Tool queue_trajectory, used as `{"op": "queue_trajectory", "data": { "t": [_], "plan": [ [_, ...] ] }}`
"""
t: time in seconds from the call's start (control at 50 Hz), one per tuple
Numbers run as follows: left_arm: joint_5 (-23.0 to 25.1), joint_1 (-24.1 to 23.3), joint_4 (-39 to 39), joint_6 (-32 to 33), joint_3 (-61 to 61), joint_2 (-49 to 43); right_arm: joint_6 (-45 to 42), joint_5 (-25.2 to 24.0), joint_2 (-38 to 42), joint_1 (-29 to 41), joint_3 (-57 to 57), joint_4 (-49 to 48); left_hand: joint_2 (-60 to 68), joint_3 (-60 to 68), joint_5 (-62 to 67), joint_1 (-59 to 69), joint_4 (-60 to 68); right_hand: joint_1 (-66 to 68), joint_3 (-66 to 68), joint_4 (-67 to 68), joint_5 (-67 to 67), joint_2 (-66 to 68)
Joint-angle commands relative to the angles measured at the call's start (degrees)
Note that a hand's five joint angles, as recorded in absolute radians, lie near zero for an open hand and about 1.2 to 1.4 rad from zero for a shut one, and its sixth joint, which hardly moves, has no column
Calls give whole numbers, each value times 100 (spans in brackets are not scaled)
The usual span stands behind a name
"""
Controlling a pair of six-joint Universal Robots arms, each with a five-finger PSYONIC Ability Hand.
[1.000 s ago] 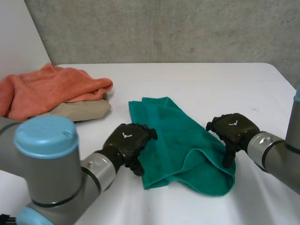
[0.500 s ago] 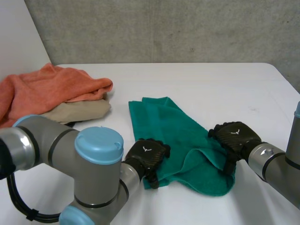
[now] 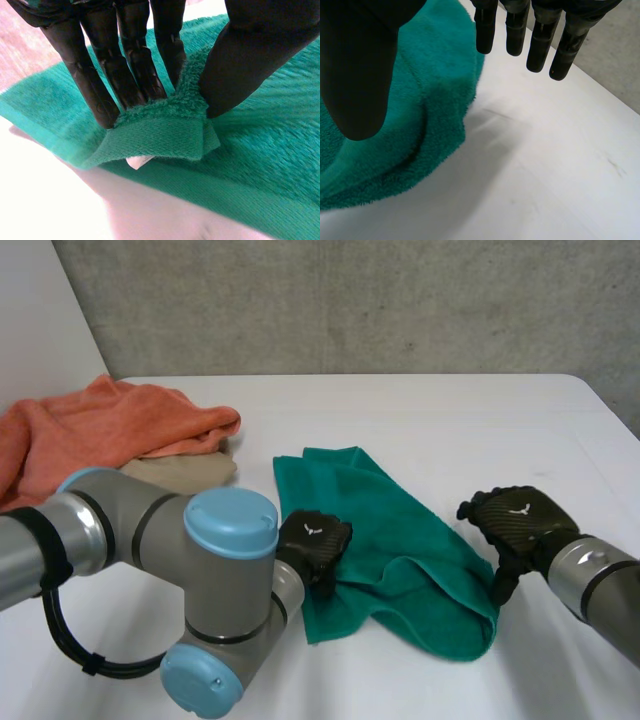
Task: Fold the laundry.
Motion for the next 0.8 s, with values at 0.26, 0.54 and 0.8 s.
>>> {"op": "queue_trajectory", "data": {
  "t": [0.26, 0.54, 0.8],
  "plan": [
    [0, 632, 475, 571, 600, 1850, 2176, -150, -315, -417, -149, 1038, 1203, 1366, 1498, 1646, 1175, 314, 68, 83, 73, 123],
    [9, 922, 528, 738, 740, 2299, 3451, -185, 493, 584, -693, 906, 1203, 1366, 1498, 1646, 1175, 45, -201, -186, -196, -146],
    [-17, 949, 528, 712, 784, 2255, 3566, 306, 1943, 2026, -1756, 352, 1203, 1366, 1498, 1646, 1175, -401, -647, -632, -642, -592]
  ]
}}
